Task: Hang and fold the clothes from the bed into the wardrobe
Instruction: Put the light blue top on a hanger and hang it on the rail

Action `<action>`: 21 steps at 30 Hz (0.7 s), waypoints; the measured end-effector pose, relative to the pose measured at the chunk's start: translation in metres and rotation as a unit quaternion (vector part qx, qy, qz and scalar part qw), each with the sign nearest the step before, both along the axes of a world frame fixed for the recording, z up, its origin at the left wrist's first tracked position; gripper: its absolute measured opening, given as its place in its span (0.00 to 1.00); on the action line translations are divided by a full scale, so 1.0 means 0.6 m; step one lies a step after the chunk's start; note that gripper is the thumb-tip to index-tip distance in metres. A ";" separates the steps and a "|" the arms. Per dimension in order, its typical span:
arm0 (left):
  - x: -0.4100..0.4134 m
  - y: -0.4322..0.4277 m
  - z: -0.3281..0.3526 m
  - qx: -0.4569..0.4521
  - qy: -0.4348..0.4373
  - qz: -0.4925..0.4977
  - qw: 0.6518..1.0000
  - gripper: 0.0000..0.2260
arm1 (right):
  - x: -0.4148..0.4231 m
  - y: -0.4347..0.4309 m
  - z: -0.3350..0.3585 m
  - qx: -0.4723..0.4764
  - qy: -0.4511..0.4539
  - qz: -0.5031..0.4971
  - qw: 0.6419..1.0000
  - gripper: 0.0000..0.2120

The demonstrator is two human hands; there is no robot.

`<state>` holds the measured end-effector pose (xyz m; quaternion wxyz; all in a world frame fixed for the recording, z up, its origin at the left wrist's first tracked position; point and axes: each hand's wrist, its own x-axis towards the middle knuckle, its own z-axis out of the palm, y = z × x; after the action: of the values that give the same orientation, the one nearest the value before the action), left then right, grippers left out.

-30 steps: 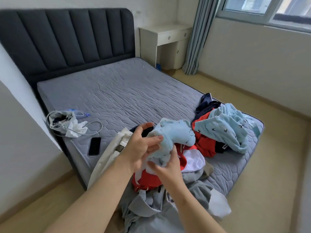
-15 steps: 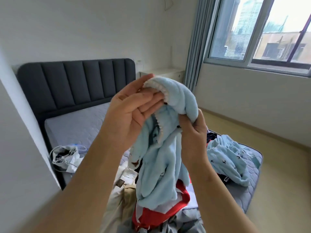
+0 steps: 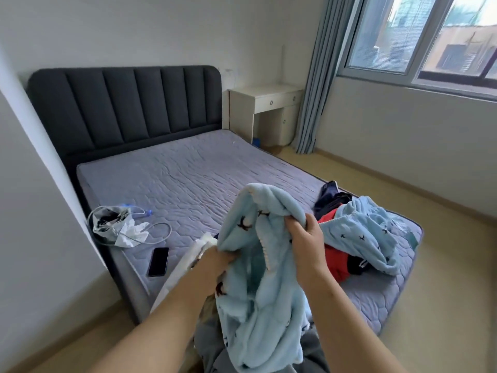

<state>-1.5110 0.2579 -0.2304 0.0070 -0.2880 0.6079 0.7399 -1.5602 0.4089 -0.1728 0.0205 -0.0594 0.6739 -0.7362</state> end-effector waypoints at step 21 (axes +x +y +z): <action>0.144 -0.121 0.353 0.168 0.451 0.159 0.862 0.15 | 0.094 -0.199 0.198 -0.258 0.127 0.201 0.936 0.08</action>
<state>-1.4244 0.1856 -0.0187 -0.3375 -0.0097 0.3571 0.8709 -1.5036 0.2898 -0.0541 0.0662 -0.2899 0.4320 -0.8514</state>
